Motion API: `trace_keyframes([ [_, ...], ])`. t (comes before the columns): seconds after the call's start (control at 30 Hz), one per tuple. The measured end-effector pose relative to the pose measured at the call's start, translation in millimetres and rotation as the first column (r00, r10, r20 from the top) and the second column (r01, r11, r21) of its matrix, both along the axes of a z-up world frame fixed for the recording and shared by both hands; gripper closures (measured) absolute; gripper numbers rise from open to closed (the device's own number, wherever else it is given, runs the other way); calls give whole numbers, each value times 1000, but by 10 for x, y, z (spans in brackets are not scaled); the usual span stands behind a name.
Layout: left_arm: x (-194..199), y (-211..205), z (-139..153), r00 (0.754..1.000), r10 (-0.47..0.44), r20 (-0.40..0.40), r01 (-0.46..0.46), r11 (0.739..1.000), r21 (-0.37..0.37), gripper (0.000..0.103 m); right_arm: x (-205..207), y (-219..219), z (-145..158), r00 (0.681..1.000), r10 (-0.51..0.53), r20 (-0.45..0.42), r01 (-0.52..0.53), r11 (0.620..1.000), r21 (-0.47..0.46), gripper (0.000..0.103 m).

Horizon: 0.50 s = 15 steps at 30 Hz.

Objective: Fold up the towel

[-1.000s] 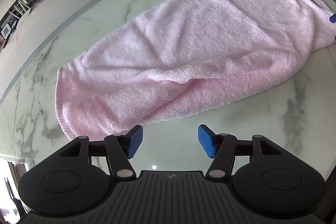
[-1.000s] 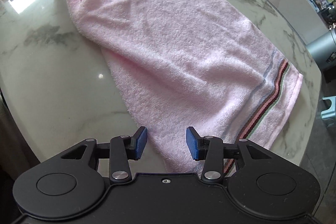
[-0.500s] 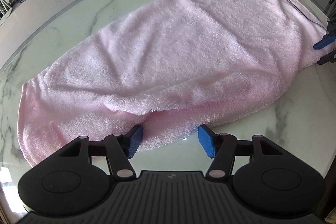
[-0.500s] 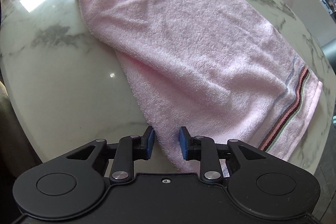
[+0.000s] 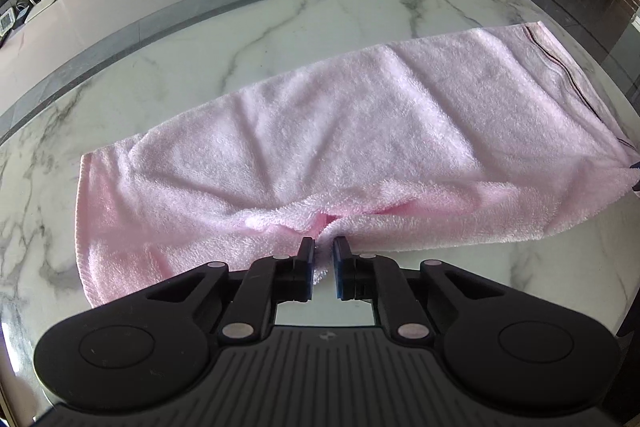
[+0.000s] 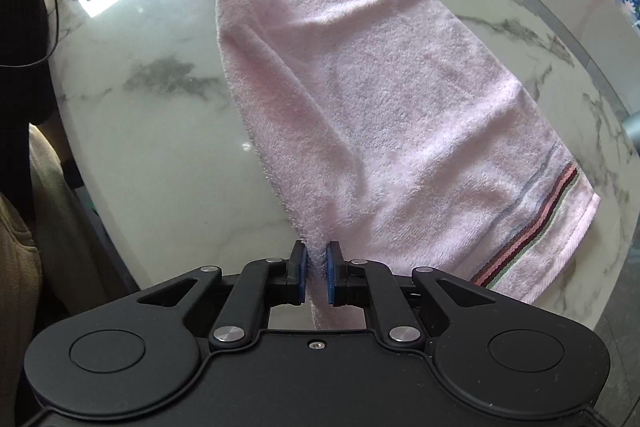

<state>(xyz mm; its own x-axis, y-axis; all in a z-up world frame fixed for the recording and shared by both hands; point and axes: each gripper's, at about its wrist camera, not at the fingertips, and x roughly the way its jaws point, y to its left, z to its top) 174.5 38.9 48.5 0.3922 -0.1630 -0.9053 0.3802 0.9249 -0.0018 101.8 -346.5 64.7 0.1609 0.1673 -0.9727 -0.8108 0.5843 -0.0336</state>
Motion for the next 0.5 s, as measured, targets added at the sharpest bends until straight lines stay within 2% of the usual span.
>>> trace_keyframes([
  [0.27,-126,88,182,999,-7,32,5,999,48,94,51,-180,253,998,-36,-47,38,998,55,95],
  [0.37,-154,44,136,1000,-25,11,25,999,23,94,243,-239,190,990,-141,-12,141,989,44,95],
  [0.5,-312,-88,84,993,-114,-17,115,993,29,93,528,-194,49,979,-203,13,203,979,-5,95],
])
